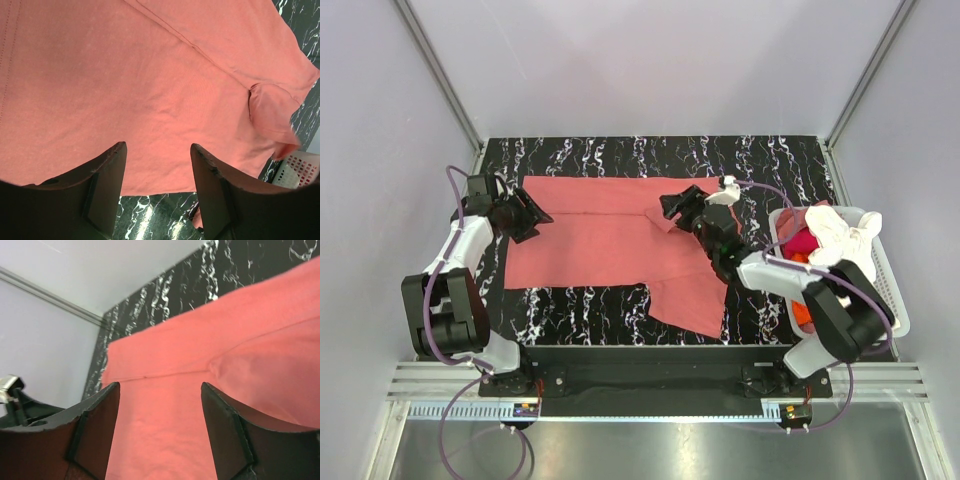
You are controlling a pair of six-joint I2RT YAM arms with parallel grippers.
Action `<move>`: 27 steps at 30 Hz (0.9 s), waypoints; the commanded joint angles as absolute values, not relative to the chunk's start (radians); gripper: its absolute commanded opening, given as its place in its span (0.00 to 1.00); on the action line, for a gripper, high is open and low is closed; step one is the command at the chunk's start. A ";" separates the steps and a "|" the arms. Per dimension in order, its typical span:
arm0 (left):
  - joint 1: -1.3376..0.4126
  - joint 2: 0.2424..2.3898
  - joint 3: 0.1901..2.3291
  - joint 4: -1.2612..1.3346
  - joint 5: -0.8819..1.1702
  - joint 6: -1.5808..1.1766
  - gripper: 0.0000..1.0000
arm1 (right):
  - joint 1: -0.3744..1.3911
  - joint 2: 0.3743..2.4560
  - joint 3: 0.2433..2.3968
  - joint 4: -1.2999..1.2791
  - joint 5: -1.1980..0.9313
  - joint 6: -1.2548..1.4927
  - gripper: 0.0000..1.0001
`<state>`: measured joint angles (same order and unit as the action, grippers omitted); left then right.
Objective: Fold and stack the t-shirts
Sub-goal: Fold the tshirt
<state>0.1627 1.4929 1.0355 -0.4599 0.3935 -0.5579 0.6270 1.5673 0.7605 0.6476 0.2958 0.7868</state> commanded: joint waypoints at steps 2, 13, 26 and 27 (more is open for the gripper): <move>0.160 1.467 1.039 -0.416 0.417 -0.548 0.59 | 0.630 1.439 0.710 0.651 0.350 0.756 0.72; 0.160 1.459 1.031 -0.417 0.414 -0.535 0.59 | 0.624 1.475 0.831 0.310 0.436 0.695 0.59; 0.155 1.463 1.028 -0.416 0.422 -0.525 0.60 | 0.569 1.856 1.088 0.071 0.193 0.698 0.19; 0.155 1.462 1.028 -0.416 0.419 -0.525 0.60 | 0.574 1.861 1.069 0.072 0.193 0.718 0.19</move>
<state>0.1585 1.4929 1.0252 -0.4492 0.3946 -0.5457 0.5617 1.8427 1.0760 0.1192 0.2577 0.6819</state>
